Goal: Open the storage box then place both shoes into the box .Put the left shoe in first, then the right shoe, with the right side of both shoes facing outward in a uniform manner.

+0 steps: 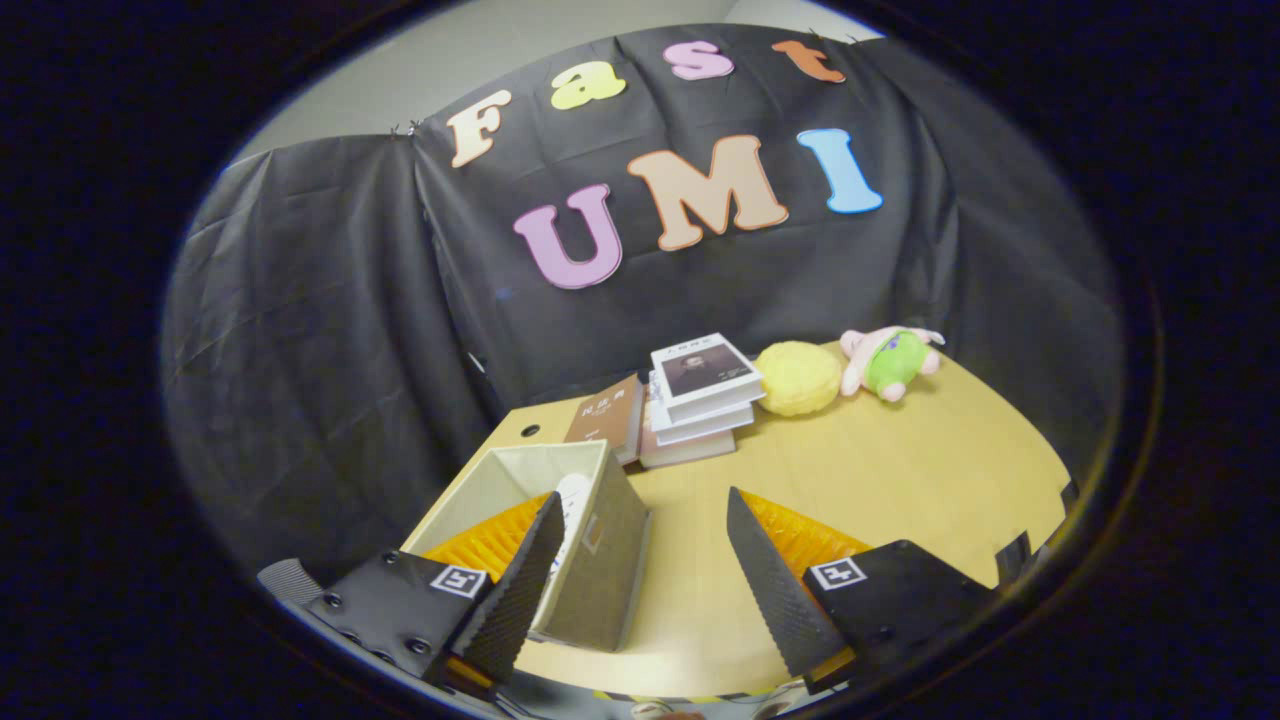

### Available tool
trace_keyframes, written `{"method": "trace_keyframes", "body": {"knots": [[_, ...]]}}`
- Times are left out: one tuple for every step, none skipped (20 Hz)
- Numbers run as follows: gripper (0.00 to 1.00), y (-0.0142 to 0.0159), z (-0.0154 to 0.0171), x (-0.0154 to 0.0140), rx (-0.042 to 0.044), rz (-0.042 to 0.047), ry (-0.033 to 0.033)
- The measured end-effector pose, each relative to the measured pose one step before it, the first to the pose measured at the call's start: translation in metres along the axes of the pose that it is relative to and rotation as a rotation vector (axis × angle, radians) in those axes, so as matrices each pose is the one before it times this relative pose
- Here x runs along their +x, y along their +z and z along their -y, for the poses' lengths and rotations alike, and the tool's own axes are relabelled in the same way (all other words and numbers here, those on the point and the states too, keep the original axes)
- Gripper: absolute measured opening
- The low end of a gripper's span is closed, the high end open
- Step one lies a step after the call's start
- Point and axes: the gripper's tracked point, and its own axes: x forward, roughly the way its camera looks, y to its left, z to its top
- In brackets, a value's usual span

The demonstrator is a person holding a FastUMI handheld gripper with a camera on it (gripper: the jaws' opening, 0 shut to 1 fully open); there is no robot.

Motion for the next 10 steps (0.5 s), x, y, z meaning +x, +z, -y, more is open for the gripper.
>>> {"method": "trace_keyframes", "body": {"knots": [[1.00,0.00859,0.01182,-0.00446,-0.00261,0.02800,-0.01246],[1.00,0.00890,0.01156,-0.00502,-0.00385,0.02539,-0.01277],[1.00,0.00753,0.01195,-0.00393,-0.00845,0.02290,-0.01305],[1.00,0.00969,0.01321,-0.00457,-0.01164,0.02778,-0.01332],[1.00,0.00715,0.01331,-0.00319,-0.01508,0.02260,-0.01486],[1.00,0.00881,0.01196,-0.00274,-0.01706,0.02419,-0.01044],[1.00,0.00712,0.01191,-0.00259,-0.01752,0.02340,-0.01407],[1.00,0.00663,0.01255,-0.00372,-0.01392,0.01891,-0.01090],[1.00,0.00623,0.01164,-0.00293,-0.01108,0.01843,-0.01150],[1.00,0.00633,0.01165,-0.00307,-0.00960,0.01776,-0.00970]]}}
